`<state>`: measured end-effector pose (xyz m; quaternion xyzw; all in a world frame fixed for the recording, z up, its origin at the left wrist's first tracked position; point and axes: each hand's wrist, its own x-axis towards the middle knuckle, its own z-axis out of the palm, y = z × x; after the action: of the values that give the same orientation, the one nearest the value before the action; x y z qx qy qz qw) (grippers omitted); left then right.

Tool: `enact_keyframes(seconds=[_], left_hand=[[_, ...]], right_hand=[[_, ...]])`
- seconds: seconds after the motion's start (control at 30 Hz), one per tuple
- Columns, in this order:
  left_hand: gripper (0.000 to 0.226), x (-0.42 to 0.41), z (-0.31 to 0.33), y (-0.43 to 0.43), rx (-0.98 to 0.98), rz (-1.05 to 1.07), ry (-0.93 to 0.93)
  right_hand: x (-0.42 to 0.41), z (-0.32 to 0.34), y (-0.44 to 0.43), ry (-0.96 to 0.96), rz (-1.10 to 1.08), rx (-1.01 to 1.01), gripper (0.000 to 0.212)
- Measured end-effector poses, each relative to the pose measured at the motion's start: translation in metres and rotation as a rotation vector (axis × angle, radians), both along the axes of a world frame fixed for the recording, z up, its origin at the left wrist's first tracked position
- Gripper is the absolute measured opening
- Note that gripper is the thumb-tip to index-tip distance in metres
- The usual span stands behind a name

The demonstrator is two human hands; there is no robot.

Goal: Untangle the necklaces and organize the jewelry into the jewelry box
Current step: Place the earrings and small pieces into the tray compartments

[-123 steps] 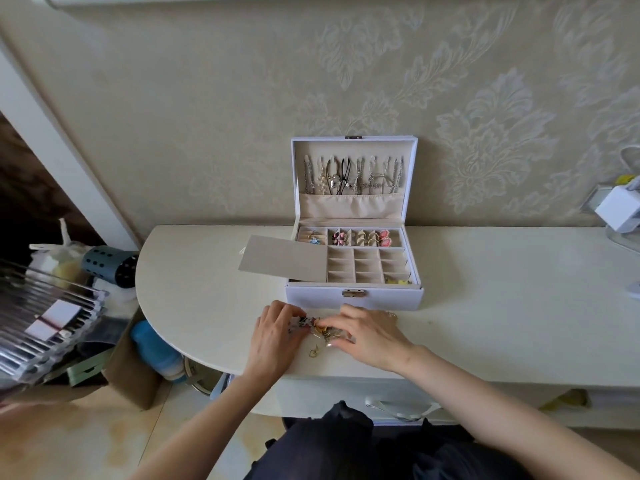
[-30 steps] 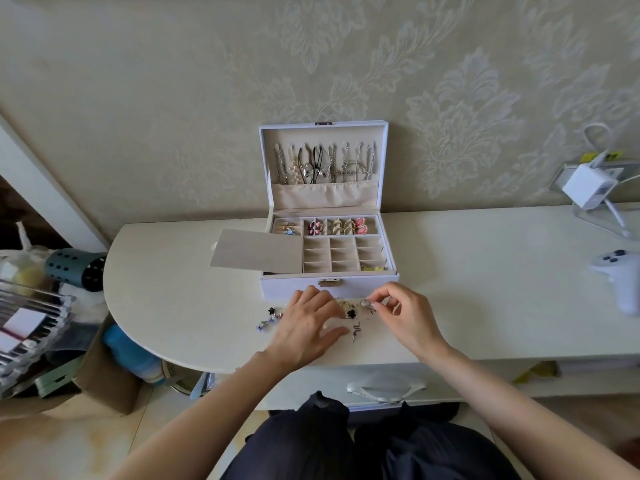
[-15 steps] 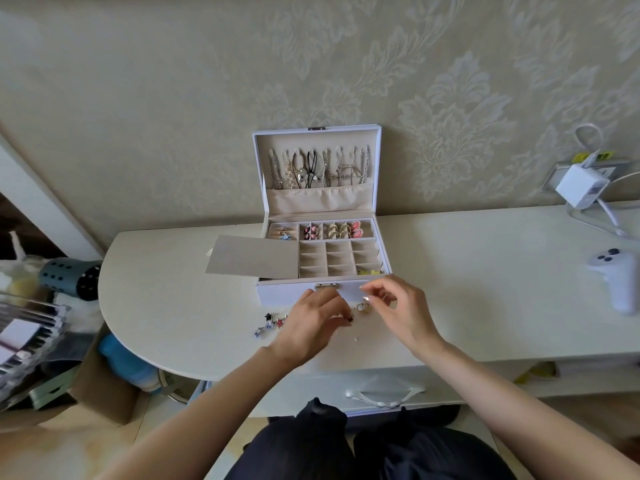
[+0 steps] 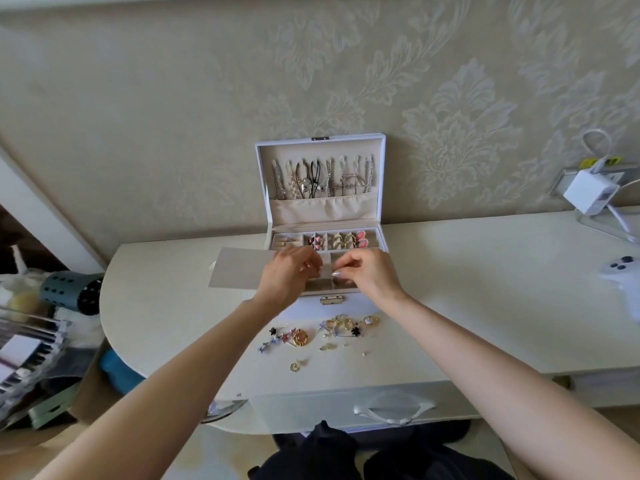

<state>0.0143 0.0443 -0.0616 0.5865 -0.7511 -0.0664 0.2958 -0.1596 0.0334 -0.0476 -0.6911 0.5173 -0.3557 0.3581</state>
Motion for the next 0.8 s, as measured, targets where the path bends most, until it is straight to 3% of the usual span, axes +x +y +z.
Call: enact_keyframes(seconds=[0.17,0.43,0.6,0.8], left_hand=[[0.017,0.004,-0.001,-0.021,0.041,0.085,-0.043],[0.021,0.003,-0.003,-0.041,0.101,0.115,0.051],[0.023,0.002,-0.006,-0.043,0.089,0.126,0.094],[0.025,0.001,-0.006,-0.036,0.024,0.137,0.053]], right_hand=[[0.012,-0.001,-0.022,0.051,-0.008,0.075,0.012],[0.03,-0.003,-0.044,0.081,-0.02,0.037,0.017],[0.022,0.0,-0.038,0.35,0.12,-0.055,0.006],[0.031,0.003,-0.03,0.674,0.184,-0.163,0.011]])
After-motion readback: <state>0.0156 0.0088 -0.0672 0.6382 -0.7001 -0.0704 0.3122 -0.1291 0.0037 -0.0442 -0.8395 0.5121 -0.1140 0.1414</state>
